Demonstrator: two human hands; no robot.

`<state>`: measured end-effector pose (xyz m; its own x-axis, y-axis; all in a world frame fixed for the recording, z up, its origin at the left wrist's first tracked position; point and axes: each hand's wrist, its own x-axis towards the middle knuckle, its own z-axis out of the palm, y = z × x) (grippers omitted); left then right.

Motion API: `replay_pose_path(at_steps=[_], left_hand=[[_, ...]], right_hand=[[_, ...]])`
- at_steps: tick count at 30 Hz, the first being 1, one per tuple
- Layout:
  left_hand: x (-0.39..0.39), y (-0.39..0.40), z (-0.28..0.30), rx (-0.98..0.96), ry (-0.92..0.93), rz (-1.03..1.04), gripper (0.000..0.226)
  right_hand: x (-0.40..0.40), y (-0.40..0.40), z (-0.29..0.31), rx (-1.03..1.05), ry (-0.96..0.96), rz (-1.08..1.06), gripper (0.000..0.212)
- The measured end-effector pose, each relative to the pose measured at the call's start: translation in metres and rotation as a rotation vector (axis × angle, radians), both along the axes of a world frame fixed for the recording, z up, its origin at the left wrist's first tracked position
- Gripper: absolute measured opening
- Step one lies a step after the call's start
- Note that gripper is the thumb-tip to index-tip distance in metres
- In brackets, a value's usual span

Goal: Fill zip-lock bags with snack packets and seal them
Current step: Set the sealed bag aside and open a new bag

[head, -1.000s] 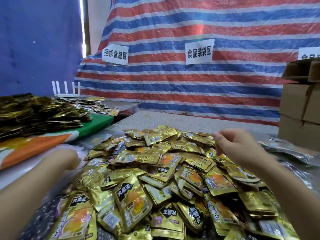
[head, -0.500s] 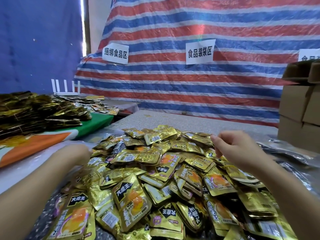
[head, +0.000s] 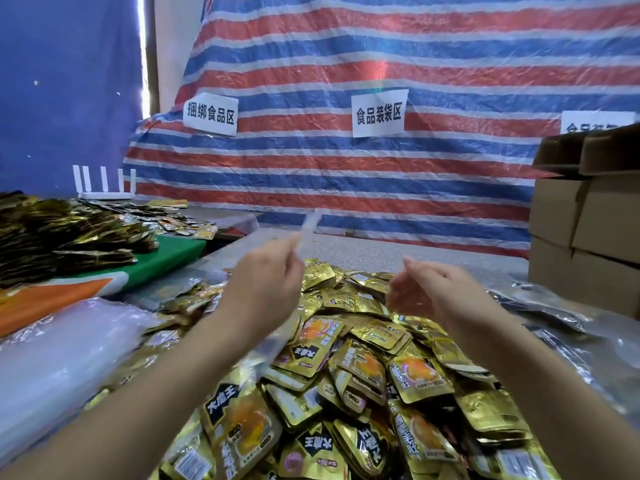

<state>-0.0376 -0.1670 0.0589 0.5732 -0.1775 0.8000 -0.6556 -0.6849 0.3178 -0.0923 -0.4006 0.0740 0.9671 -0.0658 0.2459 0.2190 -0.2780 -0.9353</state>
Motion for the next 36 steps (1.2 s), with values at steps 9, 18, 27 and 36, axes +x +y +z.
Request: replay_pose_path(at_steps=[9,18,27,36], left_hand=[[-0.035,-0.087,-0.009,0.528,-0.237,-0.286,0.046],[-0.019,-0.080,-0.012,0.718,0.223,-0.295,0.078],[-0.024,-0.079,0.022,0.454,0.245,-0.261,0.037],[-0.017,-0.083,0.023,0.112,0.195,-0.480,0.012]], right_hand=[[-0.004,-0.016,0.007,0.499,0.198,0.050,0.056],[0.003,-0.017,-0.001,0.327,0.070,-0.089,0.021],[-0.001,-0.016,0.003,0.178,-0.353,-0.287,0.012],[-0.007,-0.004,0.004,0.105,-0.131,0.049,0.025]])
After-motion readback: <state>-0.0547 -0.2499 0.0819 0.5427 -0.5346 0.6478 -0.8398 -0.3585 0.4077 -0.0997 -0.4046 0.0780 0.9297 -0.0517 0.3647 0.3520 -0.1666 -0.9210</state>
